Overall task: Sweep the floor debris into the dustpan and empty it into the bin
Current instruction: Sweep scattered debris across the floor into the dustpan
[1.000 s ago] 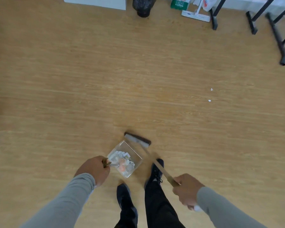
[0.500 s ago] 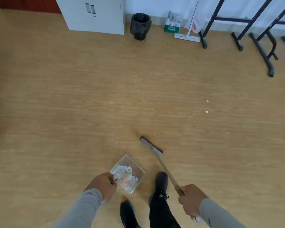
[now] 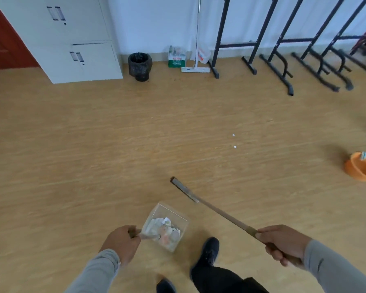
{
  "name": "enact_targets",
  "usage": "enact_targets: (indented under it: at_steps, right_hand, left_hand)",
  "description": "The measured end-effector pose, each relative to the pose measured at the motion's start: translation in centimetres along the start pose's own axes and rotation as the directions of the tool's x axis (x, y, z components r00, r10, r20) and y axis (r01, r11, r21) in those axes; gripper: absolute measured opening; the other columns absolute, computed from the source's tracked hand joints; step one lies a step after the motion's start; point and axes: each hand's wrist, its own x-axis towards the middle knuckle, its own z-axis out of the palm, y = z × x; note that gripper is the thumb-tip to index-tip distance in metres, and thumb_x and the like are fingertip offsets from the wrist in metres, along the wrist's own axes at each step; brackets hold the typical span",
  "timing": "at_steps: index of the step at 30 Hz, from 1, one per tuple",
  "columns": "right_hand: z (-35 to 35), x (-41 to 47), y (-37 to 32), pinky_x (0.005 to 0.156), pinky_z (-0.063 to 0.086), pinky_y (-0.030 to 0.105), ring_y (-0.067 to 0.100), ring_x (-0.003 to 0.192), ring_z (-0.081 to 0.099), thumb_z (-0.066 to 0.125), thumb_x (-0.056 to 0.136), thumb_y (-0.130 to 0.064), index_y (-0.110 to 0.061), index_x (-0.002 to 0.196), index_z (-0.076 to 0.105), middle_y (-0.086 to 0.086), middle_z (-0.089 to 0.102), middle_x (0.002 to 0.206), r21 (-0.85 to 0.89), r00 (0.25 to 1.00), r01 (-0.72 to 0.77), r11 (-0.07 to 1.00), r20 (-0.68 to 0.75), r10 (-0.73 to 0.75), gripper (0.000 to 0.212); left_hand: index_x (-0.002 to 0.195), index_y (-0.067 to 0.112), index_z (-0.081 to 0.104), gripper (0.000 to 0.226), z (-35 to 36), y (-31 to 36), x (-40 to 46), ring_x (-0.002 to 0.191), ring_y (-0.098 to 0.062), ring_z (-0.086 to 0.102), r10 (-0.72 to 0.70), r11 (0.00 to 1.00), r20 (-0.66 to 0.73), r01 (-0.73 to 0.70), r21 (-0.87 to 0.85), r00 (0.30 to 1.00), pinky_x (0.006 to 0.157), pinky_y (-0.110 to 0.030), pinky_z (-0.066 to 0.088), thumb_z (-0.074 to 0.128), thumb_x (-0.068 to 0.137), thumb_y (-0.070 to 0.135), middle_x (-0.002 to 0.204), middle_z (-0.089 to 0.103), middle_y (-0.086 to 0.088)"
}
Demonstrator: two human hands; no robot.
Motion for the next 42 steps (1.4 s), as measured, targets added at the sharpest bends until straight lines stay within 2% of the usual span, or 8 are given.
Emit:
enact_targets:
  at_steps: [5, 10, 13, 18, 24, 28, 32, 42]
  right_hand:
    - [-2.5, 1.6, -1.3, 0.04, 0.031, 0.027, 0.014, 0.045, 0.035, 0.058, 0.1, -0.017, -0.005, 0.127, 0.049, 0.008, 0.047, 0.064, 0.171, 0.998, -0.047, 0.984, -0.039, 0.054, 0.031]
    - [-7.8, 3.0, -1.2, 0.042, 0.028, 0.026, 0.015, 0.042, 0.034, 0.057, 0.099, -0.013, 0.0, 0.117, 0.055, 0.008, 0.047, 0.06, 0.329, 0.989, -0.043, 0.943, -0.121, 0.088, 0.022]
    - [-11.2, 3.1, -1.0, 0.042, 0.026, 0.024, 0.015, 0.044, 0.033, 0.055, 0.1, -0.013, 0.0, 0.115, 0.057, 0.007, 0.046, 0.059, 0.403, 0.987, -0.017, 0.915, -0.142, 0.081, 0.02]
    - [-15.8, 2.7, -2.8, 0.037, 0.03, 0.022, 0.015, 0.042, 0.037, 0.052, 0.101, -0.009, -0.002, 0.11, 0.06, 0.008, 0.048, 0.058, 0.463, 0.979, 0.071, 0.884, -0.201, 0.027, 0.014]
    - [-18.8, 4.8, -5.3, 0.037, 0.041, 0.021, 0.015, 0.045, 0.045, 0.05, 0.097, 0.001, 0.007, 0.098, 0.065, 0.014, 0.056, 0.066, 0.564, 0.965, 0.132, 0.815, -0.261, 0.024, 0.016]
    - [-19.7, 6.8, -8.2, 0.041, 0.033, 0.024, 0.017, 0.047, 0.034, 0.051, 0.09, 0.001, 0.005, 0.09, 0.065, 0.01, 0.049, 0.058, 0.552, 0.956, 0.121, 0.825, -0.288, 0.053, 0.014]
    - [-20.3, 8.0, -12.8, 0.04, 0.033, 0.022, 0.015, 0.042, 0.037, 0.051, 0.092, 0.001, 0.0, 0.082, 0.058, 0.008, 0.047, 0.054, 0.552, 0.949, 0.096, 0.828, -0.303, 0.092, 0.013]
    - [-23.1, 10.8, -20.9, 0.038, 0.036, 0.021, 0.012, 0.043, 0.044, 0.054, 0.094, -0.002, 0.001, 0.109, 0.063, 0.009, 0.055, 0.063, 0.563, 0.915, 0.048, 0.825, -0.356, 0.19, 0.017]
  left_hand:
    - [0.102, 0.034, 0.06, 0.014, -1.9, 6.7, 1.0, 0.102, -0.017, 0.065, 0.06, 0.998, -0.027, -0.06, 0.024, 0.998, 0.089, -0.027, 0.048, 0.063, 0.089, 0.036, 0.112, 0.069, 0.008]
    - [0.118, 0.03, 0.065, 0.028, -2.6, 15.2, 2.9, 0.09, -0.015, 0.063, 0.134, 0.985, -0.045, -0.129, 0.112, 0.99, 0.08, -0.026, 0.048, 0.062, 0.09, 0.038, 0.109, 0.068, 0.007]
    - [0.114, 0.033, 0.062, 0.024, -3.0, 20.1, 3.6, 0.082, -0.011, 0.063, 0.182, 0.979, -0.062, -0.176, 0.101, 0.981, 0.073, -0.024, 0.047, 0.064, 0.091, 0.038, 0.103, 0.066, 0.009]
    - [0.102, 0.033, 0.057, 0.014, -3.6, 26.8, 5.7, 0.102, -0.018, 0.065, 0.232, 0.971, -0.096, -0.225, 0.08, 0.968, 0.088, -0.026, 0.047, 0.066, 0.091, 0.036, 0.096, 0.062, 0.011]
    - [0.11, 0.026, 0.065, 0.022, -4.2, 32.2, 9.5, 0.094, -0.019, 0.065, 0.246, 0.968, -0.109, -0.24, 0.069, 0.963, 0.086, -0.029, 0.05, 0.068, 0.09, 0.034, 0.098, 0.065, 0.009]
    - [0.115, 0.024, 0.066, 0.026, -5.1, 35.6, 13.4, 0.09, -0.017, 0.066, 0.252, 0.968, -0.086, -0.25, 0.033, 0.964, 0.079, -0.026, 0.048, 0.068, 0.091, 0.034, 0.101, 0.067, 0.008]
    - [0.101, 0.026, 0.064, 0.012, -6.5, 39.3, 17.8, 0.073, -0.014, 0.063, 0.292, 0.956, -0.051, -0.29, 0.03, 0.955, 0.064, -0.025, 0.045, 0.066, 0.092, 0.033, 0.086, 0.067, 0.008]
    - [0.099, 0.032, 0.062, 0.008, -8.4, 46.2, 27.3, 0.085, -0.015, 0.064, 0.361, 0.927, 0.079, -0.366, 0.079, 0.929, 0.08, -0.026, 0.05, 0.065, 0.092, 0.033, 0.096, 0.068, 0.01]
